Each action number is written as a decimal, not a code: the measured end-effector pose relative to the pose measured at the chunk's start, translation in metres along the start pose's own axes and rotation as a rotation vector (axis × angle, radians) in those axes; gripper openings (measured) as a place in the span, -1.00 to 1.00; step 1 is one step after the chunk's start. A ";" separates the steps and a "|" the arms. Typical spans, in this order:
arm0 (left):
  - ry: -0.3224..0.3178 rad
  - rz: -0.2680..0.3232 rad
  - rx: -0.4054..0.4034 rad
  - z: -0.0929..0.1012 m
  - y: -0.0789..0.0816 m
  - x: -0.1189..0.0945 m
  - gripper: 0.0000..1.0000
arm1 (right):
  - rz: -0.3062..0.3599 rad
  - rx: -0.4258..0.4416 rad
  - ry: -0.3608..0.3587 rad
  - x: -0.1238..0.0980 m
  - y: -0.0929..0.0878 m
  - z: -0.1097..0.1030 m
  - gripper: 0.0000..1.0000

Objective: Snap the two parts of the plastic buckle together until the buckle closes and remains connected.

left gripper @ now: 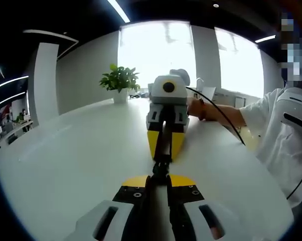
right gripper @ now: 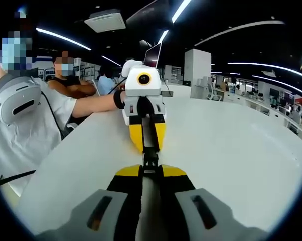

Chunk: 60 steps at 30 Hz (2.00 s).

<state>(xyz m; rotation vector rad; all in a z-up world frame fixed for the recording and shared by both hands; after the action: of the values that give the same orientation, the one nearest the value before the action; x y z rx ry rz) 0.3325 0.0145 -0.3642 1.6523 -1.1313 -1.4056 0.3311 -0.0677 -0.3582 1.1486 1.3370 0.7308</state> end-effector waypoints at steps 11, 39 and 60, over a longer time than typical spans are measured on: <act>-0.034 0.011 -0.005 0.006 0.001 0.001 -0.76 | 0.000 0.027 0.039 0.000 -0.002 -0.005 -0.77; -0.076 0.031 -0.007 0.013 0.003 0.005 -0.76 | -0.005 0.039 0.088 -0.002 -0.006 -0.016 -0.78; -0.052 0.040 -0.013 0.015 0.003 0.006 -0.77 | 0.008 0.014 0.072 0.000 -0.005 -0.016 -0.79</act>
<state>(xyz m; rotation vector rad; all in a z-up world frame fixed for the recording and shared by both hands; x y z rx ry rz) 0.3173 0.0088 -0.3664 1.5841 -1.1758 -1.4356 0.3151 -0.0660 -0.3606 1.1488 1.3996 0.7761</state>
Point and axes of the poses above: the point that each gripper's makers call its tool centre point, and the gripper's own axes: x roughly forward along the fingers, z roughly to its right, y roughly out of its top, the point moved 3 cm from there along -x, roughly backward along the fingers, and after that the axes turned 13 degrees about x, right-handed, at the moved point
